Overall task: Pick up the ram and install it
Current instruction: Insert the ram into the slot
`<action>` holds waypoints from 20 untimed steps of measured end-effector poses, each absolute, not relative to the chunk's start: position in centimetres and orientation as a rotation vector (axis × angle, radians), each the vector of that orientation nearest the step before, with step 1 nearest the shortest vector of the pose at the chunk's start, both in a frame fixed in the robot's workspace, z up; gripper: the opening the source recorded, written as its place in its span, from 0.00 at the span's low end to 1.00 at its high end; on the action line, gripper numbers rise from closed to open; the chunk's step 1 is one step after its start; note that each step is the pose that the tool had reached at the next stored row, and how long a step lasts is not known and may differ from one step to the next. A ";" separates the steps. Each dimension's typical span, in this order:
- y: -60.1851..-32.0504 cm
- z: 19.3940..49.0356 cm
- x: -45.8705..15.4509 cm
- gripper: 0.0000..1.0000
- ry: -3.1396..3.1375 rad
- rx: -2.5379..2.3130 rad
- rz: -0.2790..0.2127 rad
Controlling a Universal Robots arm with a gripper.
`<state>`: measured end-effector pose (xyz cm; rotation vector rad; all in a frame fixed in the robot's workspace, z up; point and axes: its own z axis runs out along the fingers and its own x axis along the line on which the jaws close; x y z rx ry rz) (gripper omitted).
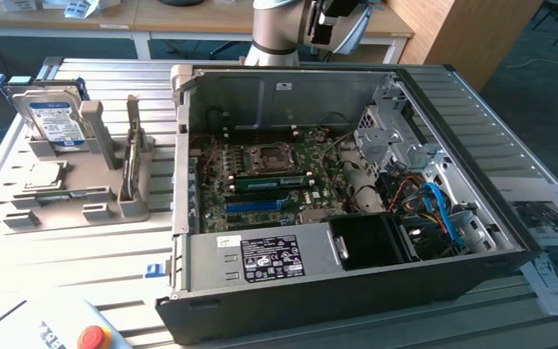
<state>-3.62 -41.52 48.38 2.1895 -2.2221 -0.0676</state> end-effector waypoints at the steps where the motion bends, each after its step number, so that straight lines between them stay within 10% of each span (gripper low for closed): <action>1: -41.5 48.2 -3.6 0.25 -2.222 2.190 -0.068; 20: -41.5 44.7 -3.6 0.25 -2.222 2.190 -0.068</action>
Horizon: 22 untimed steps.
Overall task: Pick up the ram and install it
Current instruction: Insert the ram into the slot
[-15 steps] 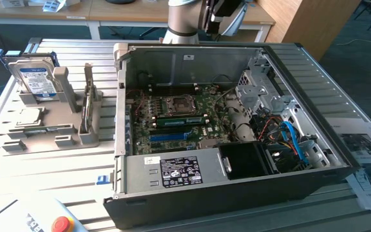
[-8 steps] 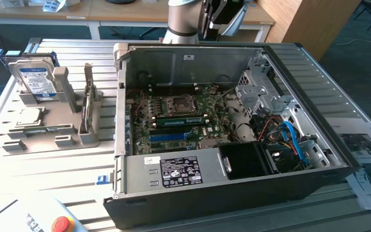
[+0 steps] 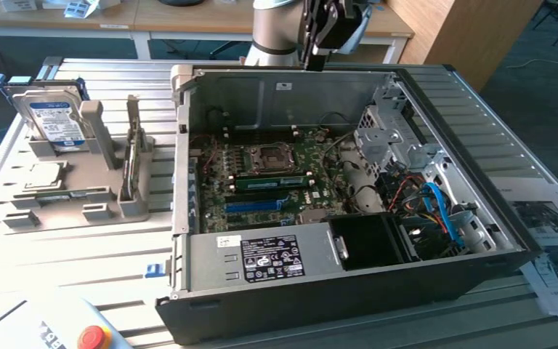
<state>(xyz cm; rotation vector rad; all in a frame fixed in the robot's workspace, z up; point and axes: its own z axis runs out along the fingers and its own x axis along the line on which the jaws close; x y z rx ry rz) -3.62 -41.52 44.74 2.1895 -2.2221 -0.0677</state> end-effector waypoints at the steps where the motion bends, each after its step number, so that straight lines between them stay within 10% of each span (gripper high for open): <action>1: -41.5 44.6 -3.6 0.25 -2.222 2.190 -0.068; 22: -41.5 40.7 -3.6 0.25 -2.222 2.190 -0.068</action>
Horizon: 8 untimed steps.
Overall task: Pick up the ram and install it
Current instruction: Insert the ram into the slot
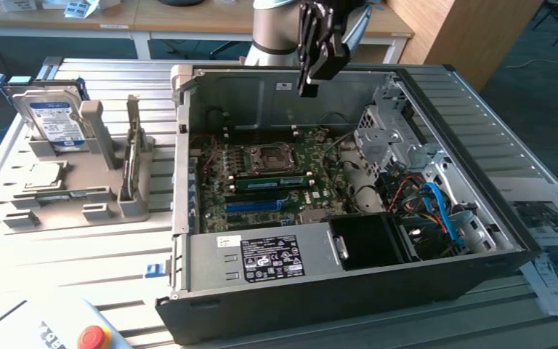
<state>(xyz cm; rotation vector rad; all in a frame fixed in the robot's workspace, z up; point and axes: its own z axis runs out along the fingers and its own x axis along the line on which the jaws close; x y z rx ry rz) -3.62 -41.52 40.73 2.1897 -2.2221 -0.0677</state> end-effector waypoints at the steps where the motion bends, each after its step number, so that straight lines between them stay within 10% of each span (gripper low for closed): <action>1: -41.5 40.6 -3.6 0.25 -2.222 2.190 -0.068; 8: -41.5 39.3 -3.6 0.25 -2.222 2.190 -0.068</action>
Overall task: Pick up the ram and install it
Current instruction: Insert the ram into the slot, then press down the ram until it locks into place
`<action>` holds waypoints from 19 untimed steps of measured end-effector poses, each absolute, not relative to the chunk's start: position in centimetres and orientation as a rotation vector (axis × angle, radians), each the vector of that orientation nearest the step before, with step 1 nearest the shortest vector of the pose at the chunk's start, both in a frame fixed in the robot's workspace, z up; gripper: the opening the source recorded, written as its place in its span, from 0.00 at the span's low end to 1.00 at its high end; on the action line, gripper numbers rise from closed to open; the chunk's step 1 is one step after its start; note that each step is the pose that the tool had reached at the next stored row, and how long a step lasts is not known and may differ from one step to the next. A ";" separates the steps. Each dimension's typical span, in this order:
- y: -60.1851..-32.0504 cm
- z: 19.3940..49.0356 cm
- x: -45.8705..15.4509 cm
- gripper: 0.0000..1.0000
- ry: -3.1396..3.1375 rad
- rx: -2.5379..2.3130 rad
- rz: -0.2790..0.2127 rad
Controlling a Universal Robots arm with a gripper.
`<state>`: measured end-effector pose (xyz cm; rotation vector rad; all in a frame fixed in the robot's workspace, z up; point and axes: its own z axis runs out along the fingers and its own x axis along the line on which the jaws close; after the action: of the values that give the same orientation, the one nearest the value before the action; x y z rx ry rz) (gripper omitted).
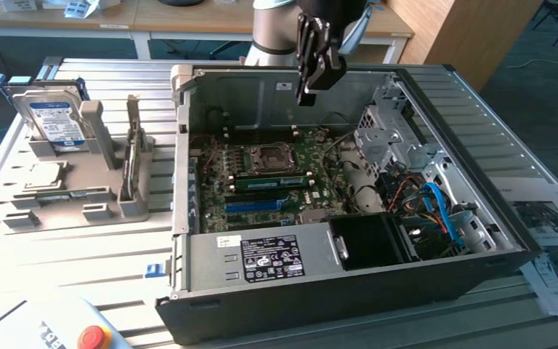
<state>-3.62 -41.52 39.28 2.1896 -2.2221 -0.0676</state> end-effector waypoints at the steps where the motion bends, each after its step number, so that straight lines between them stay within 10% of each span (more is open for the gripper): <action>1: -41.5 39.1 -3.6 0.25 -2.222 2.190 -0.068; 19: -41.5 36.8 -3.6 0.25 -2.222 2.190 -0.068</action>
<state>-3.62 -41.52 36.76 2.1895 -2.2221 -0.0676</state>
